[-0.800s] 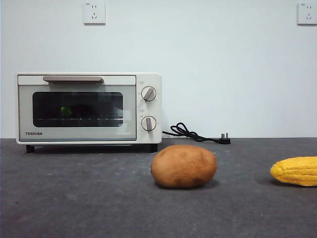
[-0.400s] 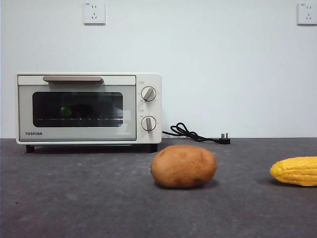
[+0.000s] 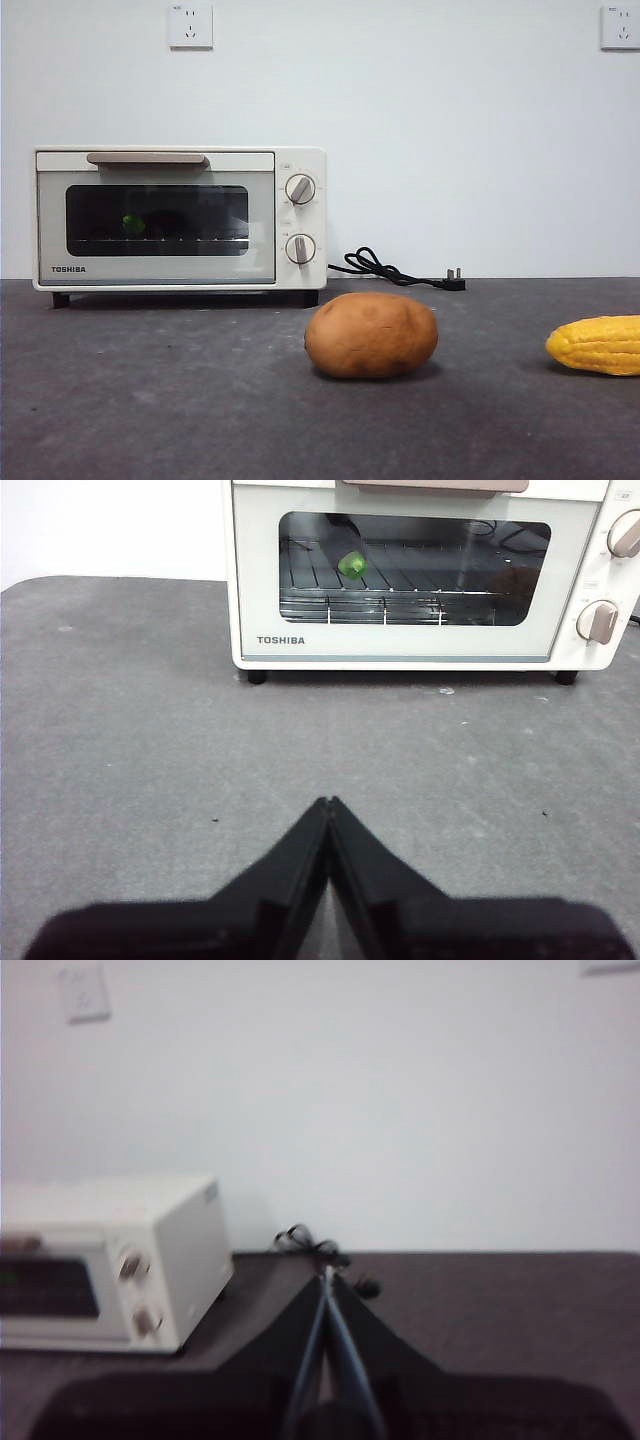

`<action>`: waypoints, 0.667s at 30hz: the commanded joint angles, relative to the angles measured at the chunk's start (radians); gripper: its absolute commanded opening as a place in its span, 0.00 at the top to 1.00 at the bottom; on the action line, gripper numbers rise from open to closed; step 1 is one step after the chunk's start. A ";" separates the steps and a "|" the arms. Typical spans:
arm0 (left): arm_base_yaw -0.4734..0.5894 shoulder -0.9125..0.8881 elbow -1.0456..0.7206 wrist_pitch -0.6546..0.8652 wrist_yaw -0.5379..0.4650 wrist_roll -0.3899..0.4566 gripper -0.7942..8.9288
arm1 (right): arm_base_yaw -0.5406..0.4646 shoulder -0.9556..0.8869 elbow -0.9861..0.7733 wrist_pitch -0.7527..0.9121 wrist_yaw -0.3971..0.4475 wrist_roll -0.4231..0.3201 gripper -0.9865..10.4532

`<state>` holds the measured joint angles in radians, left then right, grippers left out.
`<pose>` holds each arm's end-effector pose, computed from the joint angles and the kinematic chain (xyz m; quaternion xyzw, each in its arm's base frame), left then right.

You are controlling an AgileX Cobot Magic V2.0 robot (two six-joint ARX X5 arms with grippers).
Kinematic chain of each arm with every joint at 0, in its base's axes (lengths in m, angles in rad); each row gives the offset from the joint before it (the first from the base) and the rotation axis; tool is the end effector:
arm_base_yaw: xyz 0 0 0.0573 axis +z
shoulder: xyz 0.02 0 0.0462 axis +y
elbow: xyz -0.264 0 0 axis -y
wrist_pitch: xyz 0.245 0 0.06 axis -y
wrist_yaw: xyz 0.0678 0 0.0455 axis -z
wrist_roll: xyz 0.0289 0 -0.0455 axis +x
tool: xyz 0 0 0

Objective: Take the eggplant from the table,put the eggplant in the oven

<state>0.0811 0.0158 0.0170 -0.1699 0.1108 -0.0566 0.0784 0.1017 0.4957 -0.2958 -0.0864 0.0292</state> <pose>0.0961 0.0046 0.1518 -0.0363 0.0842 -0.0124 0.9957 0.0563 0.0069 0.2892 0.0143 -0.0479 0.0829 0.9953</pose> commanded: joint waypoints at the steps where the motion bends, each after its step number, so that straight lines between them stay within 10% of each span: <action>1: -0.003 0.000 -0.010 0.010 0.000 -0.007 0.92 | -0.001 -0.049 -0.139 0.080 -0.020 -0.003 0.91; 20: -0.003 0.017 -0.010 0.010 0.000 -0.007 0.92 | -0.001 -0.094 -0.482 0.153 -0.019 0.023 0.91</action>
<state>0.0811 0.0319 0.0170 -0.1699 0.1108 -0.0570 0.0784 0.0113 0.0246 -0.1497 -0.1047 0.0410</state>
